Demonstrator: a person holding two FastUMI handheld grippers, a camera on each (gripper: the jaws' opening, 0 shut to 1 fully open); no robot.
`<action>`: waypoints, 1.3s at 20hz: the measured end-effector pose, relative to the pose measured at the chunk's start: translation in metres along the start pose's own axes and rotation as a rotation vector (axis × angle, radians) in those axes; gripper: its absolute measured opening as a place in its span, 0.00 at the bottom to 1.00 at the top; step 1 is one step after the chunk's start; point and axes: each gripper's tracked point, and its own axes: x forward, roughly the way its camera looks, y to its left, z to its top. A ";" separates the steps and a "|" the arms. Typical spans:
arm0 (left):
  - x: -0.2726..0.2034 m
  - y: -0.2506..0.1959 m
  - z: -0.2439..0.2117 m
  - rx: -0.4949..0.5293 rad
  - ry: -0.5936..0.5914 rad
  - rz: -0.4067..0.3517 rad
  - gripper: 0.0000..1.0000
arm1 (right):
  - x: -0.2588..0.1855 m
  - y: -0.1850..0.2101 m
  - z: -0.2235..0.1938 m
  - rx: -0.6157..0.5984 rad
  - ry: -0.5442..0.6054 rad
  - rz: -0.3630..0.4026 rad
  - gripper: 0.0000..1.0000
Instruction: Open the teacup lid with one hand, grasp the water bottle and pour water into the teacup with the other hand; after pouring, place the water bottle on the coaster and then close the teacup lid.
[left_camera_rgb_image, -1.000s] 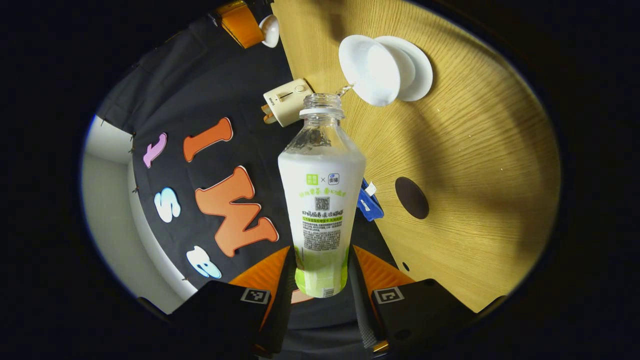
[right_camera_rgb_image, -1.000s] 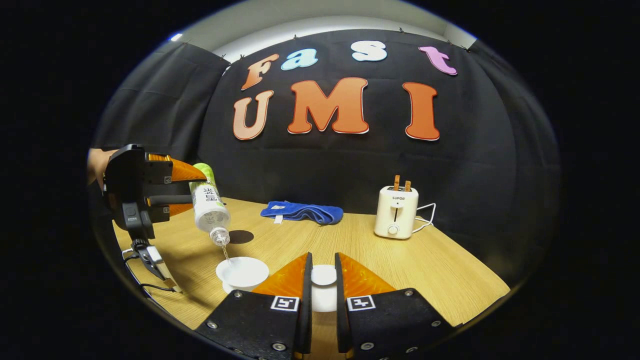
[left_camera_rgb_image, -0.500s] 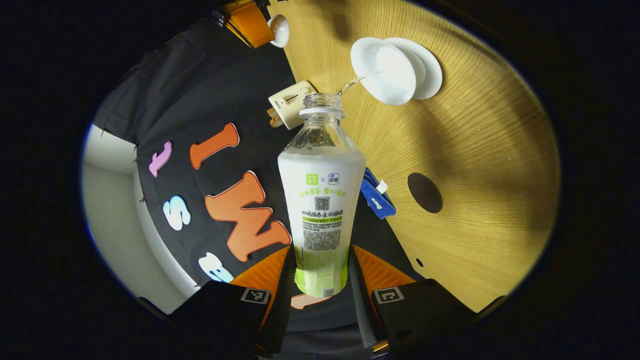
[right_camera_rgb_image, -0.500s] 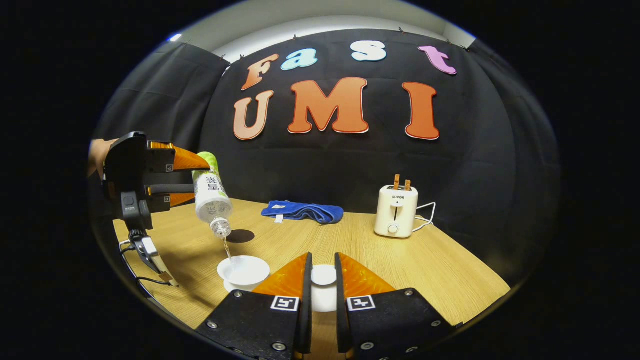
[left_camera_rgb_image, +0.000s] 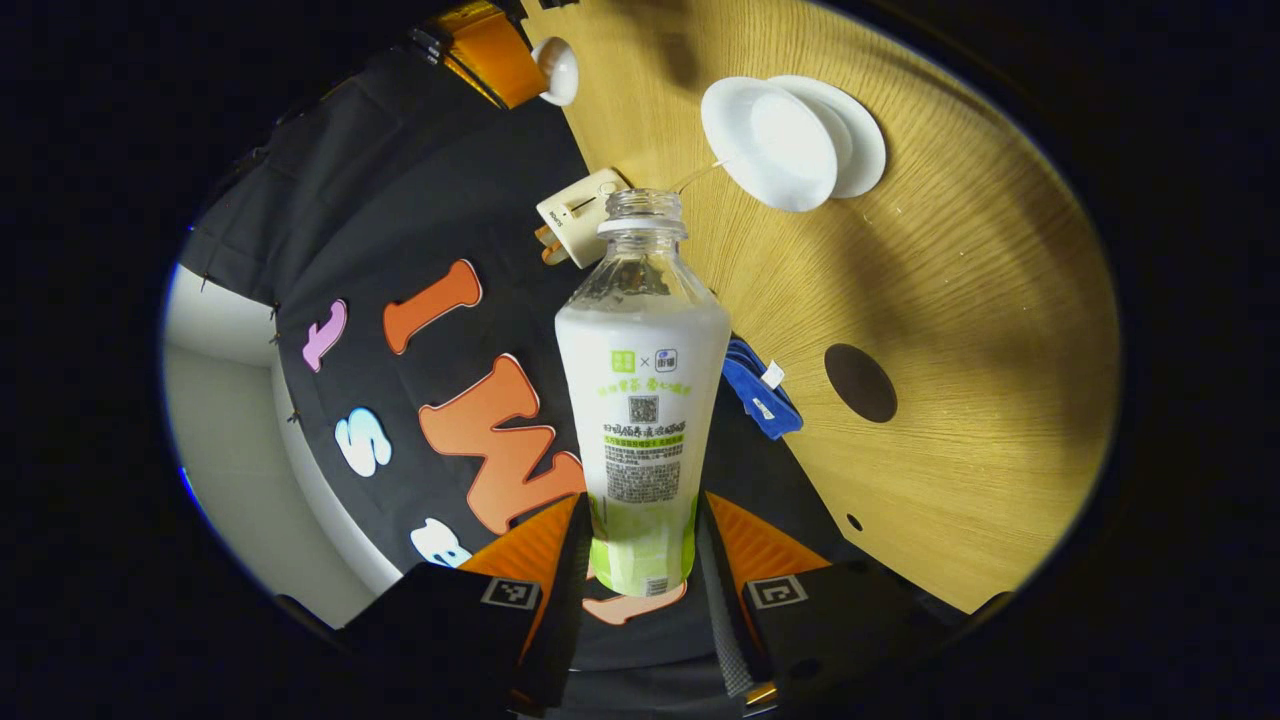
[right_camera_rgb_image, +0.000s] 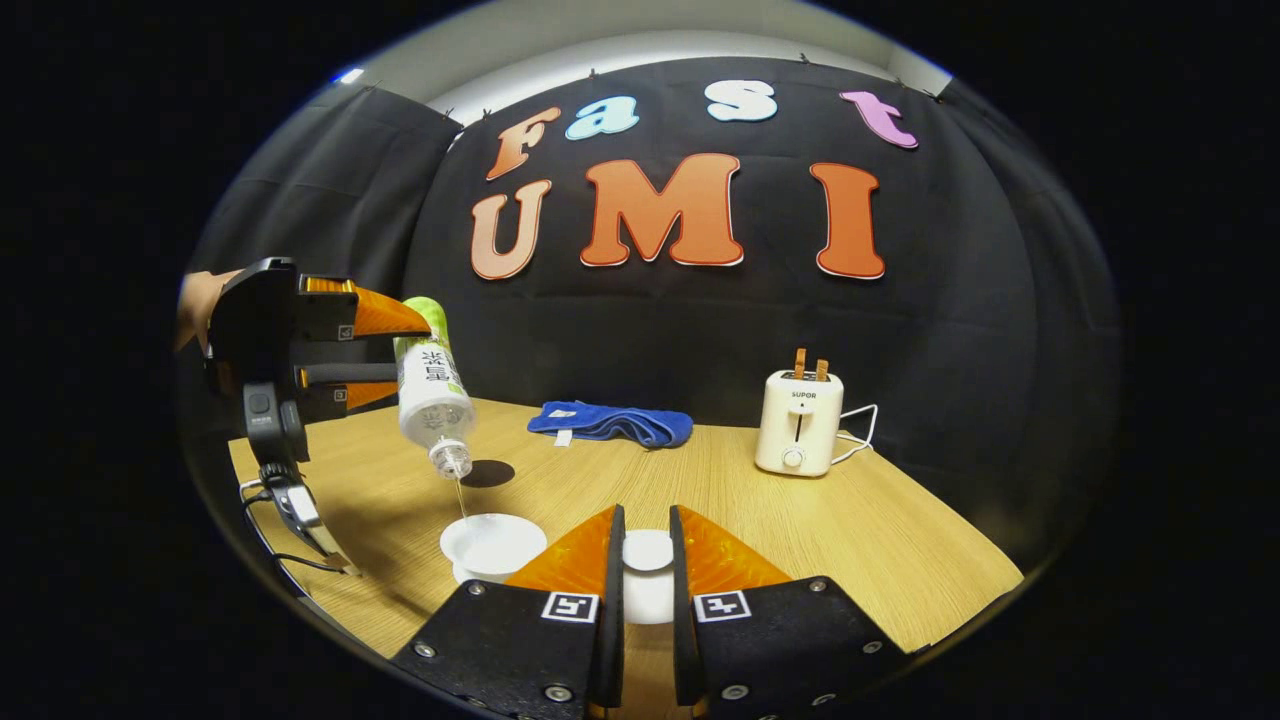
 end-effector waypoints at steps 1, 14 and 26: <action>0.000 -0.002 0.004 0.000 -0.007 -0.002 0.58 | 0.000 0.002 0.000 -0.002 -0.001 0.005 0.21; 0.002 -0.029 0.025 -0.131 -0.055 -0.045 0.63 | 0.003 0.009 0.002 -0.007 0.000 0.013 0.20; 0.018 -0.044 0.025 -0.882 -0.035 -0.060 0.63 | 0.013 0.015 0.009 -0.042 0.024 0.005 0.20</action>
